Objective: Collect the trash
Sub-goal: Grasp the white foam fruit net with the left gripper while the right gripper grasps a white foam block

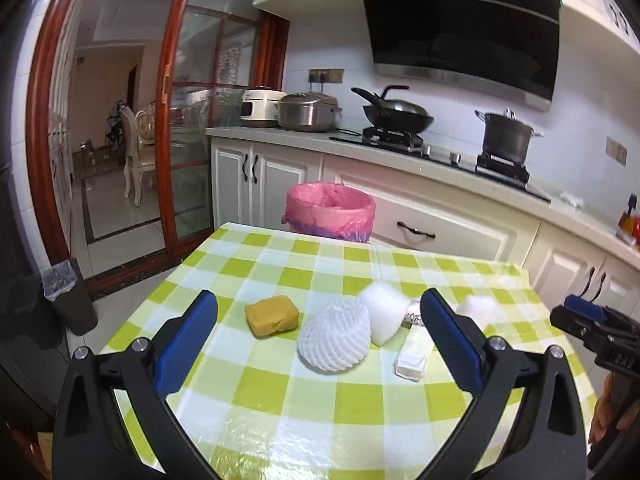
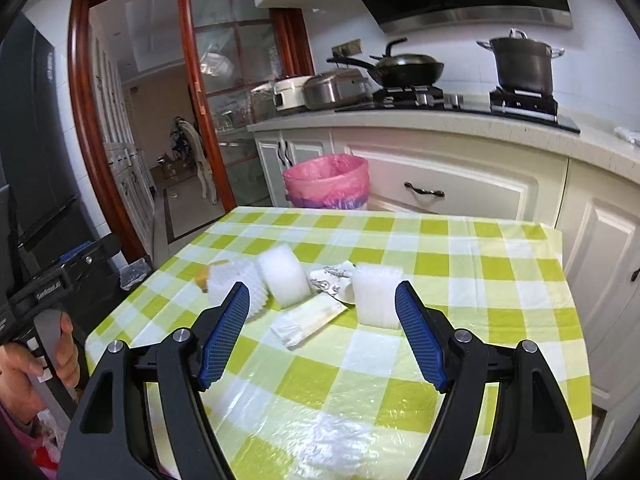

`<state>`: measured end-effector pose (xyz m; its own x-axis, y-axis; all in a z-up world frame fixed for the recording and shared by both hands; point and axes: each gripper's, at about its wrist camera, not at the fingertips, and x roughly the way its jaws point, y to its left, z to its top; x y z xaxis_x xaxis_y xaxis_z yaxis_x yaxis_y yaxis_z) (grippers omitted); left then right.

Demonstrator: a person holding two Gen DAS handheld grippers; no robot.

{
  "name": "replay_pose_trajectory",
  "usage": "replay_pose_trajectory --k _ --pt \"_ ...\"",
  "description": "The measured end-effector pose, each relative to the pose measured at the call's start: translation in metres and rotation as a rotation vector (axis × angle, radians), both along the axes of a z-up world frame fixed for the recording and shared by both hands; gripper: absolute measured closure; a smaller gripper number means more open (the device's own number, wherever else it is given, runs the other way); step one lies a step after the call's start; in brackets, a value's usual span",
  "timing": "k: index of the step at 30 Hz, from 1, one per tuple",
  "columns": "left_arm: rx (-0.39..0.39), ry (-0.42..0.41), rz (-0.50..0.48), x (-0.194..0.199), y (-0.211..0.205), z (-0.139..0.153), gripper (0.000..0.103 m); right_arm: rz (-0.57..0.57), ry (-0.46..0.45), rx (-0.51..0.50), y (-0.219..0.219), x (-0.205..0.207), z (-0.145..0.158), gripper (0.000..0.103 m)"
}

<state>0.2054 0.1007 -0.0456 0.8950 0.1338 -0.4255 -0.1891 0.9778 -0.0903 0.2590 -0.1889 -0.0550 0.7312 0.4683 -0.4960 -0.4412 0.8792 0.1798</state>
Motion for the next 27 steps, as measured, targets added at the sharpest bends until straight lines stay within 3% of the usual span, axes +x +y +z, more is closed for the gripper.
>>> replay_pose_trajectory --k 7,16,25,26,27 --pt "-0.057 0.032 0.002 0.034 0.010 -0.031 0.005 -0.051 0.050 -0.030 0.009 0.041 -0.032 0.031" --pt "-0.013 0.092 -0.022 0.078 -0.006 -0.067 0.005 -0.116 0.115 -0.064 0.013 0.092 -0.075 0.031" --pt "0.025 0.193 -0.042 0.107 -0.012 -0.094 0.005 -0.128 0.157 -0.076 0.031 0.126 -0.094 0.031" --pt "0.021 0.197 -0.042 0.110 -0.011 -0.096 0.006 -0.131 0.163 -0.080 0.032 0.130 -0.096 0.032" --pt "0.022 0.202 -0.043 0.112 -0.011 -0.097 0.006 -0.133 0.166 -0.084 0.032 0.132 -0.097 0.039"
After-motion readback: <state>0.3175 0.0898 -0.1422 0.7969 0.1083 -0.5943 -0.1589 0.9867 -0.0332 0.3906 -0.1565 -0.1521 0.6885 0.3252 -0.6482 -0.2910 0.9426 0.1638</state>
